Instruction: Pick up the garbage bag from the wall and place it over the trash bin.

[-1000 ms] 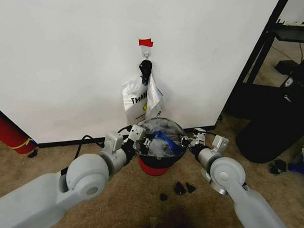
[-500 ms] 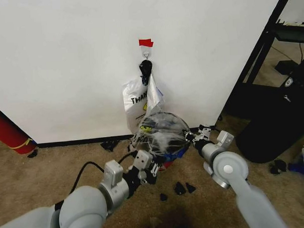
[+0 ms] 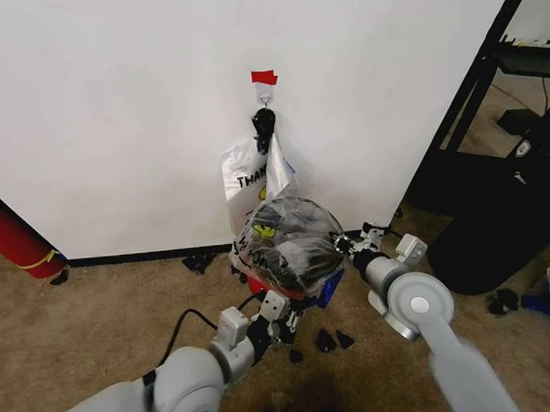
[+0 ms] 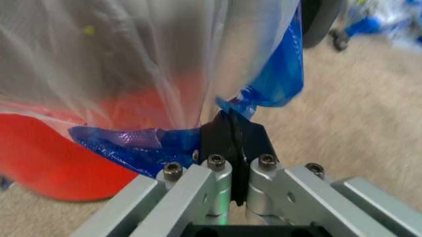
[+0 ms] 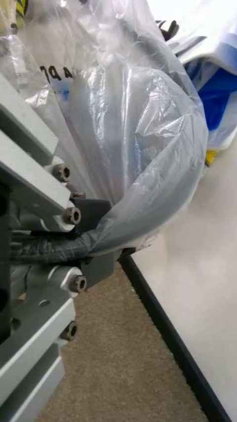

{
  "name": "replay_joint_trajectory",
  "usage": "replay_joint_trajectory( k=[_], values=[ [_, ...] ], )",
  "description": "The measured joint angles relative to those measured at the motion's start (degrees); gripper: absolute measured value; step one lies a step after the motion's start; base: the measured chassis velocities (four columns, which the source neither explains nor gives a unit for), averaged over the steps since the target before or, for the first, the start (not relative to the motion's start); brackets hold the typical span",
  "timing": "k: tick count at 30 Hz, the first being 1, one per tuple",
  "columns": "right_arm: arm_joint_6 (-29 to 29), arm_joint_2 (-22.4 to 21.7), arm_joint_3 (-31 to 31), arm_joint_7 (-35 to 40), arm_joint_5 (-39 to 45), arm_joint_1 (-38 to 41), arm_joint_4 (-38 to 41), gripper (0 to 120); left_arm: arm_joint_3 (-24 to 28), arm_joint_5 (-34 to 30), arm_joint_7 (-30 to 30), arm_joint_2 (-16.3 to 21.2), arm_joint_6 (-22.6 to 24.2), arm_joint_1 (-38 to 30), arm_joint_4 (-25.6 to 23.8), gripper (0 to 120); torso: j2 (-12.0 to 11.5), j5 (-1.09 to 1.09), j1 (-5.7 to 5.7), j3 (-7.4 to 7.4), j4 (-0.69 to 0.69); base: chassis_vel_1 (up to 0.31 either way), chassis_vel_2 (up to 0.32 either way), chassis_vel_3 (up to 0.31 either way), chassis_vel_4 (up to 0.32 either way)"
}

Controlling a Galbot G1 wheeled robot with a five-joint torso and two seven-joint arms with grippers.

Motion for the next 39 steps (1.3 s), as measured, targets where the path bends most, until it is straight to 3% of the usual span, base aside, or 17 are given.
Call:
replay_joint_trajectory(
  k=[4,12,19,26,32,33,35,39],
  values=[
    [0.0,-0.3,0.5,0.1,0.5,0.0,0.1,1,0.8,1.0,-0.1,-0.6,-0.3,0.1,1.6,0,0.0,0.01,0.0,0.0,0.0,0.0,0.0,0.0,0.0],
    [-0.9,0.9,1.2,0.2,0.8,-0.9,1.3,1,1.6,3.2,-3.1,-5.4,-0.7,-0.2,6.5,0,0.0,-0.02,0.0,0.0,-0.01,0.0,0.0,0.0,0.0],
    [-0.7,0.8,0.8,-0.1,-0.7,-1.3,0.3,1,0.9,4.3,-4.2,-3.6,0.5,1.7,4.5,2,0.0,0.02,0.0,0.0,0.0,0.0,0.0,0.0,0.0],
    [-0.3,0.5,1.8,-0.7,-1.7,-0.7,-1.4,1,0.1,4.2,-4.1,-0.5,1.8,3.1,0.2,25,0.0,0.0,0.0,0.0,-0.01,0.0,0.0,0.0,0.0],
    [0.7,0.6,4.7,-1.5,-3.7,-1.9,-1.9,1,-1.7,5.1,-4.9,1.2,1.4,5.7,-2.7,53,0.0,-0.02,0.0,0.0,0.01,0.0,0.0,0.0,0.0],
    [0.7,0.6,4.7,-1.5,-3.7,-1.9,-1.9,1,-1.7,5.1,-4.9,1.2,1.4,5.7,-2.7,53,0.0,-0.02,0.0,0.0,0.01,0.0,0.0,0.0,0.0],
    [0.9,0.5,5.7,-1.9,-4.8,-2.9,-1.8,1,-2.5,4.2,-5.2,2.4,0.9,5.4,-4.6,59,0.0,-0.02,0.0,0.0,-0.05,0.0,0.0,0.0,0.0],
    [1.7,0.4,6.0,-4.2,-8.3,-5.0,-1.3,1,-5.1,-2.4,-6.8,5.9,0.9,5.0,-11.2,74,0.0,0.01,0.0,0.0,0.0,0.0,0.0,0.0,0.0]
  ],
)
